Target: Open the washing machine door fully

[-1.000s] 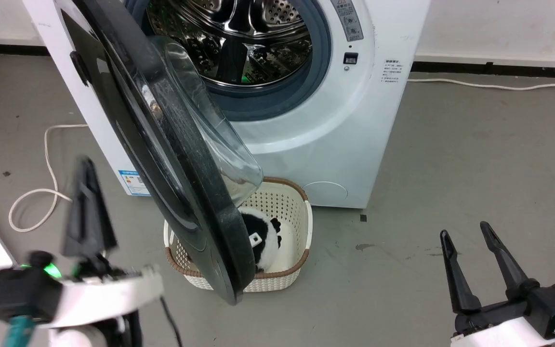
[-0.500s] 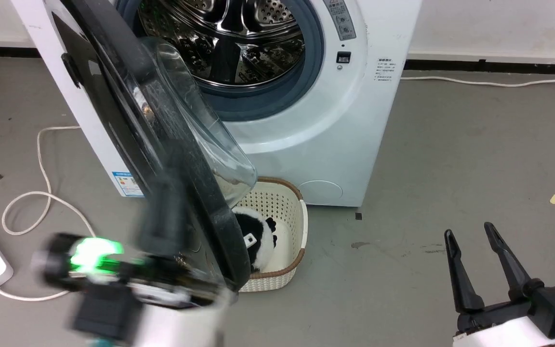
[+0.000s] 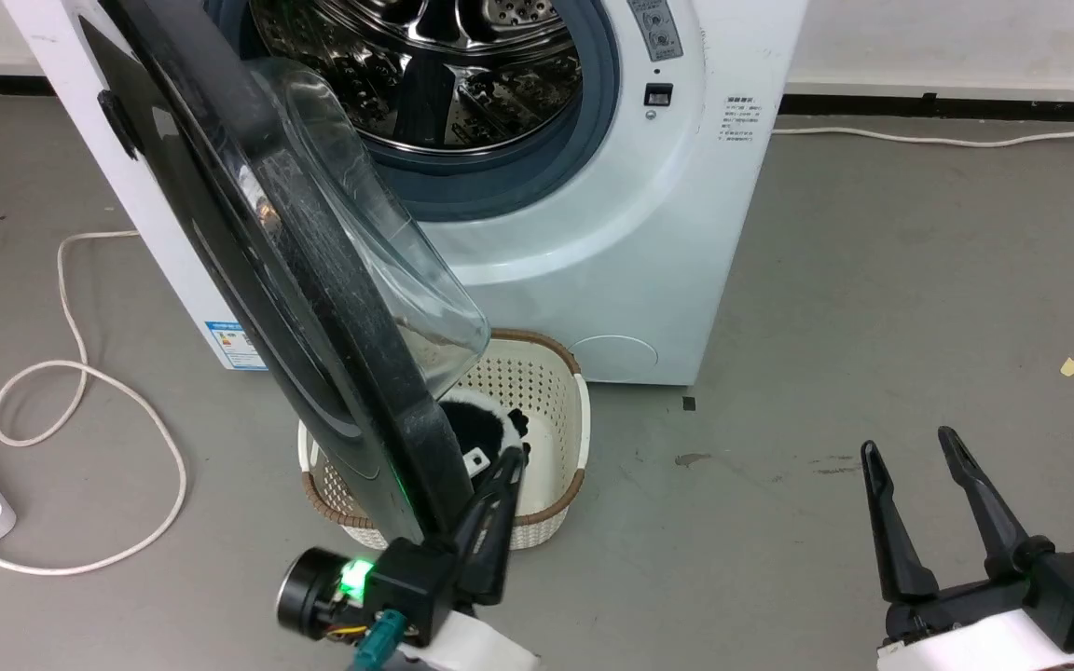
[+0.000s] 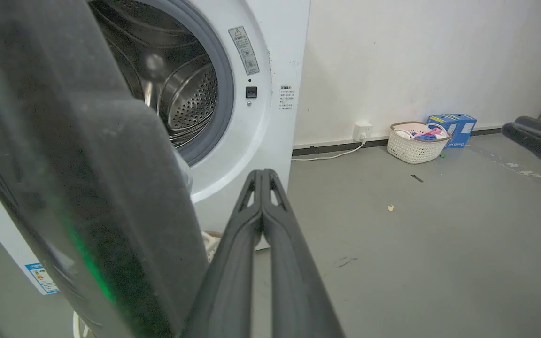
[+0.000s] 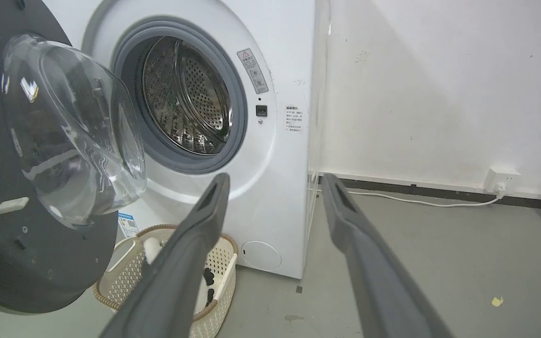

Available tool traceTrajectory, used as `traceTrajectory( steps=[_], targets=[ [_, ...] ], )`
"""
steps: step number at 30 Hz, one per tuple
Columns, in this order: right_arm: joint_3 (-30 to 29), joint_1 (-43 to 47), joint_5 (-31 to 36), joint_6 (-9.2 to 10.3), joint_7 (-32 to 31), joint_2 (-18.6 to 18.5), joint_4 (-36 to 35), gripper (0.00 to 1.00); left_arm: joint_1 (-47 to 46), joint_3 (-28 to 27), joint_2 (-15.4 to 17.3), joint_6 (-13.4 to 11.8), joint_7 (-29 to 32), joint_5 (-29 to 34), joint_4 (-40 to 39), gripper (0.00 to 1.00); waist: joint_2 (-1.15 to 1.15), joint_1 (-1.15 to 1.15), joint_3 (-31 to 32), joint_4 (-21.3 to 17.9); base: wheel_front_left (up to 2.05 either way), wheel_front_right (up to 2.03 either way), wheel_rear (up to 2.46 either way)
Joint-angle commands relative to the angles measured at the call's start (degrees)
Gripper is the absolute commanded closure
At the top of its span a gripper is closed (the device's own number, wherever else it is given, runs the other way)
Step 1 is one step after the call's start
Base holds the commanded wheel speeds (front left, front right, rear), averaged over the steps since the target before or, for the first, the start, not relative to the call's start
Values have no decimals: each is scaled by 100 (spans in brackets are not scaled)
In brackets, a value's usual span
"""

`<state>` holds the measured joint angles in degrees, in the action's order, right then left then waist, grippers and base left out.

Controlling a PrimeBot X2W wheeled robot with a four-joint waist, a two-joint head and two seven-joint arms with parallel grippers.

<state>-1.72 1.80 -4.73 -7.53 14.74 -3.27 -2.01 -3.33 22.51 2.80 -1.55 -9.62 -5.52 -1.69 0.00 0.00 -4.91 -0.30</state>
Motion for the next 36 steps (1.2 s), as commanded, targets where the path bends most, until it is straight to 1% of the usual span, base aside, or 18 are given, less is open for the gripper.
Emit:
traceTrajectory(
  steps=[1,5,10,14,18,24,29,32,36],
  targets=[
    [-10,-62,-51,4,26,33,5,0,-5,-63,12,-80,-19,-55,146,100,0,0,-9,12,0,0,0],
    [-4,-39,-71,4,26,35,25,0,-129,-200,11,-216,-112,-164,513,100,0,0,-1,83,0,0,0],
    [-20,24,-99,4,26,36,65,0,-148,-269,74,-230,-205,-213,761,100,0,0,102,340,0,0,0],
    [-10,108,-122,4,26,37,107,0,-68,-265,96,-242,-237,-258,860,100,0,0,239,696,0,0,0],
    [-9,159,-119,4,26,38,137,0,2,-259,89,-285,-260,-326,878,100,0,0,349,1144,0,0,0],
    [81,164,-83,4,26,38,157,0,-21,-361,143,-371,-257,-386,852,100,0,0,317,1749,0,0,0],
    [148,119,-42,4,26,23,171,0,-111,-667,251,-514,-270,-514,774,100,0,0,90,2072,0,0,0],
    [197,49,-17,4,26,-35,175,0,-180,-987,382,-605,-303,-658,761,100,0,0,-129,2186,0,0,0],
    [271,-49,33,4,26,-173,181,0,-366,-1474,581,-656,-343,-938,820,100,0,0,-440,2276,0,0,0]
  ],
)
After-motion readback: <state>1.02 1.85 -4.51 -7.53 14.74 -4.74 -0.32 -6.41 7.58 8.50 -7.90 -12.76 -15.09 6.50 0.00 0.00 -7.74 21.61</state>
